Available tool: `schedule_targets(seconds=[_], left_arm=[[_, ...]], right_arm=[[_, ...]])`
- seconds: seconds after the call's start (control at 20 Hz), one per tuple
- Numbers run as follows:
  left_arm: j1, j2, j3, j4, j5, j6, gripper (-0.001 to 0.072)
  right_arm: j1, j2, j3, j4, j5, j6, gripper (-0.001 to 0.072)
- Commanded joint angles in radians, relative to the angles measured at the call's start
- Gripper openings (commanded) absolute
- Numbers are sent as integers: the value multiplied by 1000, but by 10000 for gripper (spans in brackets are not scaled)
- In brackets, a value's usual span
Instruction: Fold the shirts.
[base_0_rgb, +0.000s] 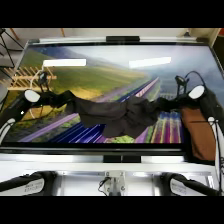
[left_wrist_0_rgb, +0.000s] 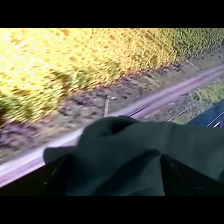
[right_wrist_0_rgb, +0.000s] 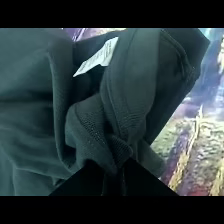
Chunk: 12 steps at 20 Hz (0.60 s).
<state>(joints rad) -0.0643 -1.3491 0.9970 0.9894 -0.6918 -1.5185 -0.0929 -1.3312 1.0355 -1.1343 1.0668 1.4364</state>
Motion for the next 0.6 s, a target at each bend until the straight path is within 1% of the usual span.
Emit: schedule_targets(seconds=[0.0, 0.1, 0.15, 0.2, 0.25, 0.3, 0.35, 0.4, 0.45, 0.5, 0.55], left_arm=[[65, -89, 140, 19, -243, 69, 682], [154, -87, 241, 97, -547, 66, 679], [192, -81, 243, 95, -663, 61, 678], [215, -67, 210, 95, -730, 48, 678], [220, -40, 141, 95, -724, 47, 678], [213, -8, 55, 76, -657, 34, 678], [195, 23, -53, 15, -549, 13, 678], [170, 34, -142, -69, -459, 14, 678], [132, 32, -219, -159, -375, 28, 678], [89, 25, -271, -231, -307, 60, 678], [39, 16, -306, -286, -235, 71, 678]], right_arm=[[0, -32, -13, 23, 15, -7, 88], [9, -32, -13, 42, 55, -6, 88], [14, -32, -13, 39, 70, -6, 88], [24, -32, -13, 34, 79, -7, 88], [34, -32, -13, 27, 80, -7, 88], [42, -32, -13, 25, 79, -7, 88], [50, -32, -14, 27, 74, -5, 88], [59, -32, -14, 27, 69, -4, 88], [66, -32, -13, 27, 61, -5, 88], [71, -32, -13, 27, 56, -3, 88], [71, -32, -13, 31, 55, -3, 89]])
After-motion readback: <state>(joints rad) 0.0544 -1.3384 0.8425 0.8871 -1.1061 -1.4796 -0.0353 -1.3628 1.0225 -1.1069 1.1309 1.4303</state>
